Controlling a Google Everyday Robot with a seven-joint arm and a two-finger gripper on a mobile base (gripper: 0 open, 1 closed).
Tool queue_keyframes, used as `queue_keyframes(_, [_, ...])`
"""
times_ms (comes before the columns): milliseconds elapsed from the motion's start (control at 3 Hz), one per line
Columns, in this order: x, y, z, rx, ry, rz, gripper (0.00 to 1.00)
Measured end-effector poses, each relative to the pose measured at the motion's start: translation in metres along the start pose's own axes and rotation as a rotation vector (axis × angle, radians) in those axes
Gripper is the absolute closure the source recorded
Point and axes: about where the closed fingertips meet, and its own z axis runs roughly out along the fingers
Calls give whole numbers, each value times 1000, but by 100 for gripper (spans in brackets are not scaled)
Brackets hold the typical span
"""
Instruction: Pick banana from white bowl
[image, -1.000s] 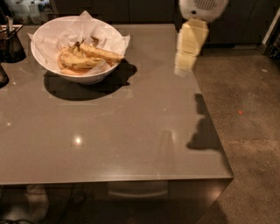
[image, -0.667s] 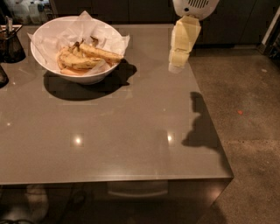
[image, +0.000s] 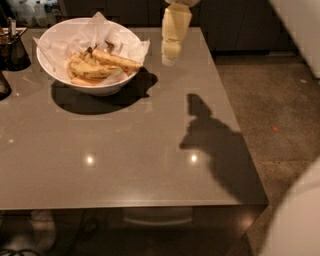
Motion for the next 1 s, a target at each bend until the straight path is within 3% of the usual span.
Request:
queue_keyframes(333, [-44,-24,11,40,21,-89,0])
queue_keyframes(1000, [-73,-43,15,82,-46,-78,0])
